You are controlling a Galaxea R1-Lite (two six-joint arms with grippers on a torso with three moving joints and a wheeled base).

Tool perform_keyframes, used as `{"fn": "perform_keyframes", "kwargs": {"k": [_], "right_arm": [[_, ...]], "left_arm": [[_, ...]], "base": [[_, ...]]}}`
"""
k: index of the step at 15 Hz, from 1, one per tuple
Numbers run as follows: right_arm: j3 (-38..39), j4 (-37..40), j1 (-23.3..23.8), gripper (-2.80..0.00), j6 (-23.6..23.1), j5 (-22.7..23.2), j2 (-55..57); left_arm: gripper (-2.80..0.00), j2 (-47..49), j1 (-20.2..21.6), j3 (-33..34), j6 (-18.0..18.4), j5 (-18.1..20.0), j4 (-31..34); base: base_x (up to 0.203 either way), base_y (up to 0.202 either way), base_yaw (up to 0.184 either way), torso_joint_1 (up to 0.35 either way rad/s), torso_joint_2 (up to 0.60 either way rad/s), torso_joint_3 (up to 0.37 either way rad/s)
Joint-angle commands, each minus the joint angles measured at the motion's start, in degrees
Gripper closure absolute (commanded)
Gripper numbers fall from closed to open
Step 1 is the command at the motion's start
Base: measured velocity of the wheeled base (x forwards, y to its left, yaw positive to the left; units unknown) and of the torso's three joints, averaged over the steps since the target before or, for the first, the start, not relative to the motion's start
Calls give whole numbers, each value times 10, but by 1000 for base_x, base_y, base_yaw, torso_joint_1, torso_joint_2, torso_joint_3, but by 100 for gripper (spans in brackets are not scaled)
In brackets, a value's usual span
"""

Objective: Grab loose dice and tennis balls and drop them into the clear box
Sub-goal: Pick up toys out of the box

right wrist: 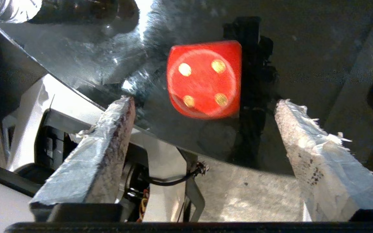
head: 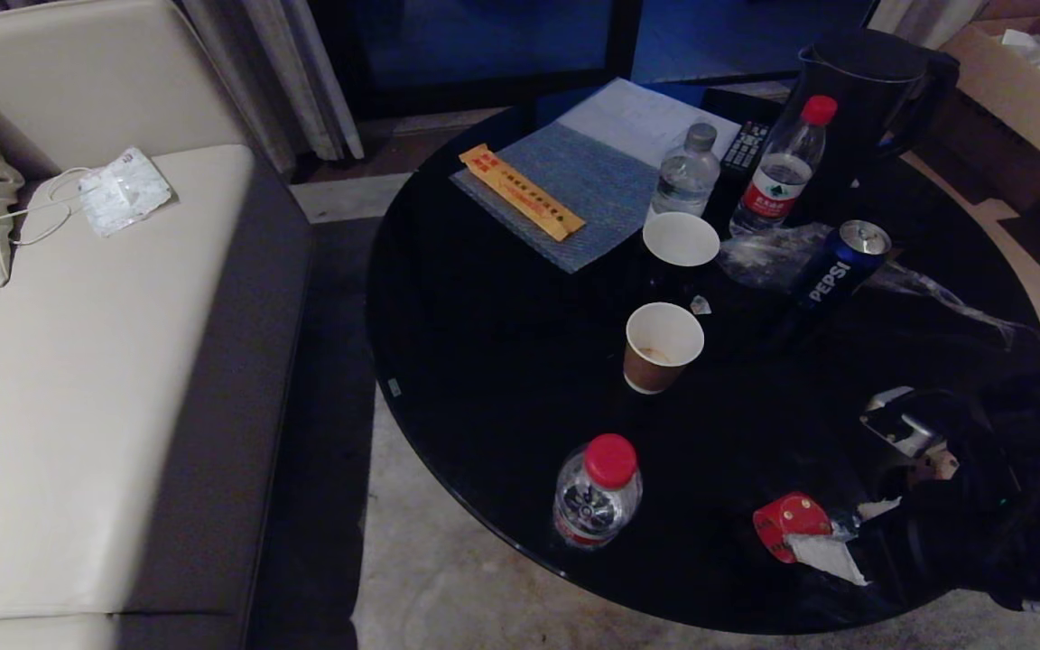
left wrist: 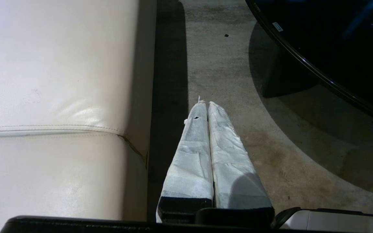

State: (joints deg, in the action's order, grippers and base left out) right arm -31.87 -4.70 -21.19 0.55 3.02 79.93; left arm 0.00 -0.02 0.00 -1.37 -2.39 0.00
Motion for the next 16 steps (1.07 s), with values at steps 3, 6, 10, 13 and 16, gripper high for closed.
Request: {"fn": "perform_keyframes", "kwargs": {"k": [3,6,10,13,16], "right_arm": [[-4,-4,-5,-280,-36,-2,24],[-21,-4,-3,-280,-41,-6,44],[-22,-58,-4,-280,-41,-12,82],[-23,-67,-3,-280,-54,-53,111],[-24,-67,-3,-280,-59,-57,122]], "left_arm": [[0,0,0,0,0,-1,0],[0,0,0,0,0,-1,0],[0,1,0,0,0,0,0],[0,0,0,0,0,-1,0],[0,0,0,0,0,-1,0]], "base": [[0,0,0,0,0,0],[0,0,0,0,0,0],[0,0,0,0,0,0],[0,0,0,0,0,0],[0,0,0,0,0,0]]}}
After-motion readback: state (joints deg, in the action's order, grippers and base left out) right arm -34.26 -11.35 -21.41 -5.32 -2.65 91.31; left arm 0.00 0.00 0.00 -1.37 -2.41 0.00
